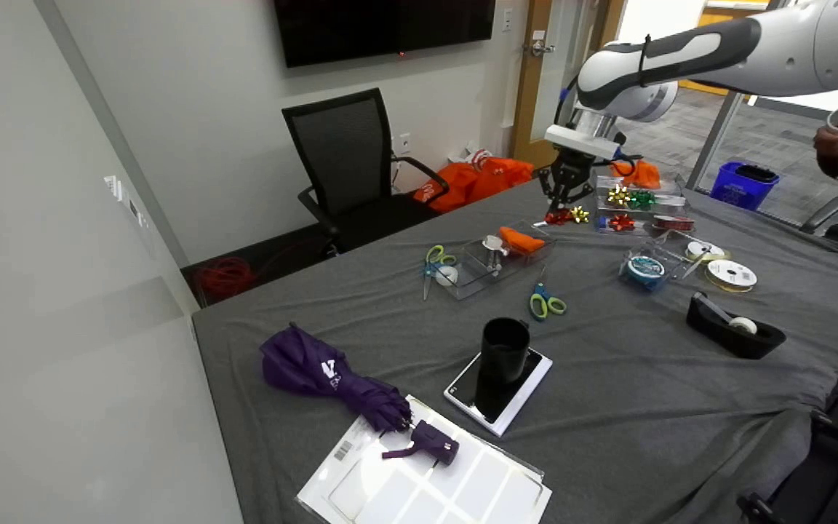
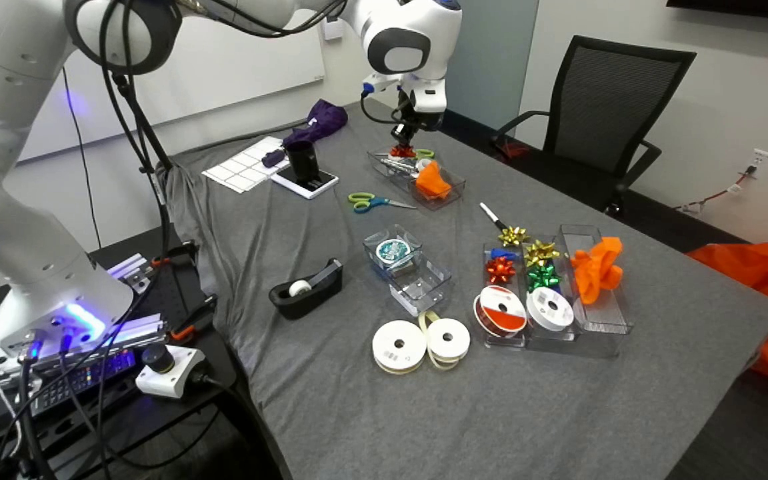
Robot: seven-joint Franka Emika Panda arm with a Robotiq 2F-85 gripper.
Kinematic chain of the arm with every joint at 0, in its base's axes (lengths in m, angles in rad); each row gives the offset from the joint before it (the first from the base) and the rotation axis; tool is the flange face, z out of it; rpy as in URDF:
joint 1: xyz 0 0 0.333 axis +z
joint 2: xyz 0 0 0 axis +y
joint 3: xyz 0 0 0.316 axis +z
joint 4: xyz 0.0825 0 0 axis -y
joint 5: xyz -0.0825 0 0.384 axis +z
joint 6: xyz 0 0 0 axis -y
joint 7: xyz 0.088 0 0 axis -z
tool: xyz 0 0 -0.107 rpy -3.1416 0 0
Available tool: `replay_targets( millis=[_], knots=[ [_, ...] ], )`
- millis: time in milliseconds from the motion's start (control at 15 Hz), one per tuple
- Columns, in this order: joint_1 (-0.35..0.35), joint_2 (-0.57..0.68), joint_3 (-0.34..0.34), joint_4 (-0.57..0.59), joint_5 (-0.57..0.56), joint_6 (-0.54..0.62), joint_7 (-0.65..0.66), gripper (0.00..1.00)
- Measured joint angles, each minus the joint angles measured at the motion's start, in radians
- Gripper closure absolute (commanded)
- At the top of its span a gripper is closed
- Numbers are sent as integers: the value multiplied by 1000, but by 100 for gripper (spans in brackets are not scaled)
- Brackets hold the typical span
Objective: Remove the red ribbons from the clear case on the left and then put them in the bottom compartment of the clear case on the right
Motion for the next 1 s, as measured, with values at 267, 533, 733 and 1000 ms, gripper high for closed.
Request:
replay_targets(
  millis=[267,533,733,1000],
  knots=[
    [7,0,-27,1,21,-15,-35,99],
    [-54,-29,-88,5,50,-128,-182,99],
    [-136,-48,-131,13,85,-136,-291,99],
    [-228,-47,-136,26,104,-75,-364,99]
  ],
)
